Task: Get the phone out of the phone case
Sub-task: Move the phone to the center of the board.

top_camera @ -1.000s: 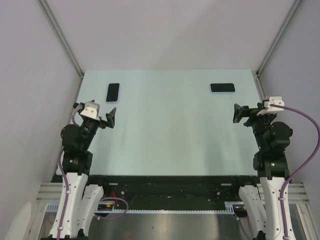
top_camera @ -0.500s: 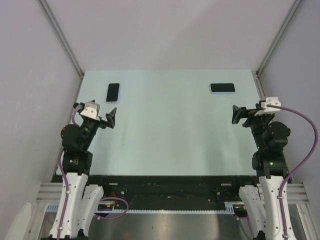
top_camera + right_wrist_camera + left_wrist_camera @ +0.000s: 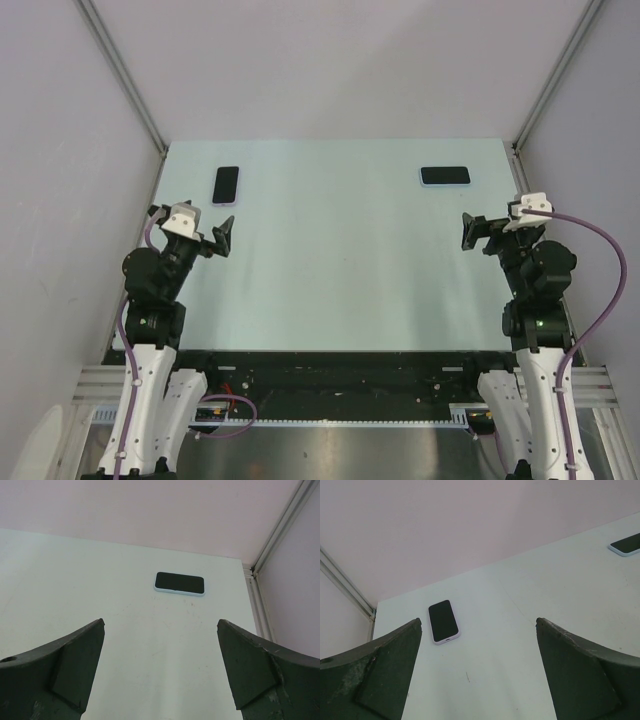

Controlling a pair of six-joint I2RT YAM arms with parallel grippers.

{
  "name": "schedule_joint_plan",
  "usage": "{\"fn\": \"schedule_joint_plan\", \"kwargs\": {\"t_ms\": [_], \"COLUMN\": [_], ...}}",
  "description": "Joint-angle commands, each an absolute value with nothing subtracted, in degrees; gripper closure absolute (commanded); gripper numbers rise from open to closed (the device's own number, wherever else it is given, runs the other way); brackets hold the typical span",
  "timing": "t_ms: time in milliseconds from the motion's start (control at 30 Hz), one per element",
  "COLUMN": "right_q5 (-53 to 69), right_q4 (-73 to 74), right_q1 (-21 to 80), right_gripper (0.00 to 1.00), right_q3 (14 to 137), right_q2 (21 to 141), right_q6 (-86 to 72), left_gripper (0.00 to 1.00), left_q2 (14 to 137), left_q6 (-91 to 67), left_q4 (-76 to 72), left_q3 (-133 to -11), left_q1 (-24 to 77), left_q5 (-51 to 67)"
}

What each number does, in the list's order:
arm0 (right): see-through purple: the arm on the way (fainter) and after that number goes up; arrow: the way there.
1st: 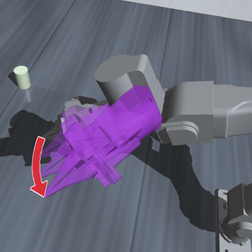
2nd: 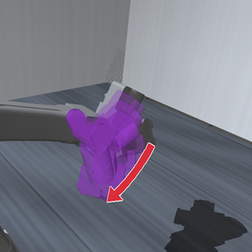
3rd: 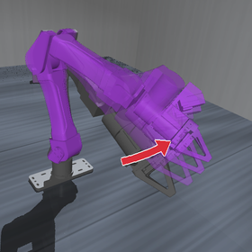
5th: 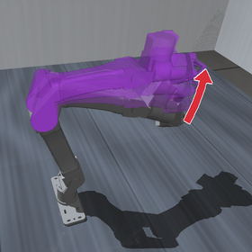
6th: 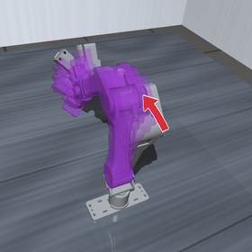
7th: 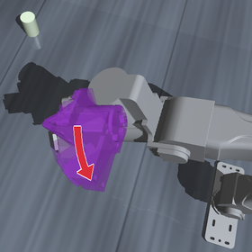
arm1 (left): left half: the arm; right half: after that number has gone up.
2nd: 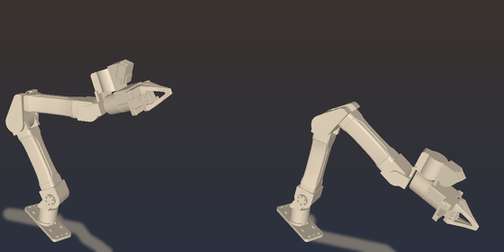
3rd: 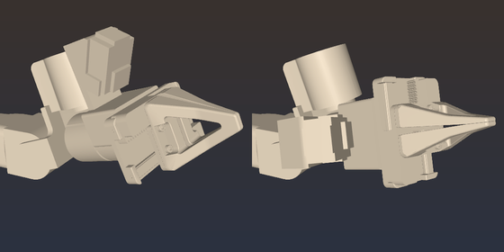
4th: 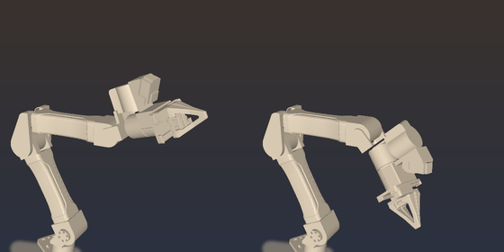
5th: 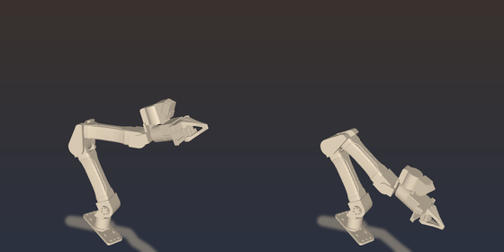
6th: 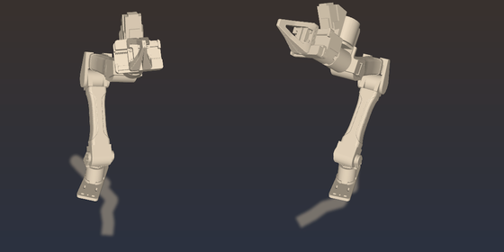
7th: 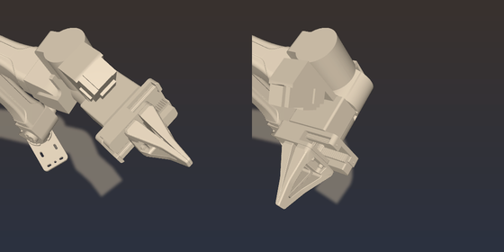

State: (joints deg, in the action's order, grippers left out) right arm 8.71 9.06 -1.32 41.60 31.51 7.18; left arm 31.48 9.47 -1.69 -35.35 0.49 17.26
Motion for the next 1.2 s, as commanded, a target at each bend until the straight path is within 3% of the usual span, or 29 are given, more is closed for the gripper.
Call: {"fn": "schedule_joint_plan", "kwargs": {"t_ms": [0,300,767,1167], "right_q5": [8.62,8.35,10.9,9.49], "right_q4": [6.42,6.5,7.38,7.65], "right_q1": [-1.05,-1.05,-0.62,2.99], "right_gripper": [0.0,0.0,0.0,0.0], "right_q3": [41.13,40.96,40.96,40.78], "right_q2": [32.08,33.84,37.09,38.67], "right_q6": [8.79,8.88,8.44,10.72], "left_gripper": [0.0,0.0,0.0,0.0], "left_q2": [31.55,33.48,48.24,71.53], "left_q6": [9.41,9.67,11.07,7.65], "left_q4": [-3.52,-2.64,3.69,3.25], "left_q3": [-34.98,-35.59,-44.73,-54.12], "left_q1": [0.18,0.18,0.18,0.18], "left_q5": [18.98,18.9,16.26,8.62]}}
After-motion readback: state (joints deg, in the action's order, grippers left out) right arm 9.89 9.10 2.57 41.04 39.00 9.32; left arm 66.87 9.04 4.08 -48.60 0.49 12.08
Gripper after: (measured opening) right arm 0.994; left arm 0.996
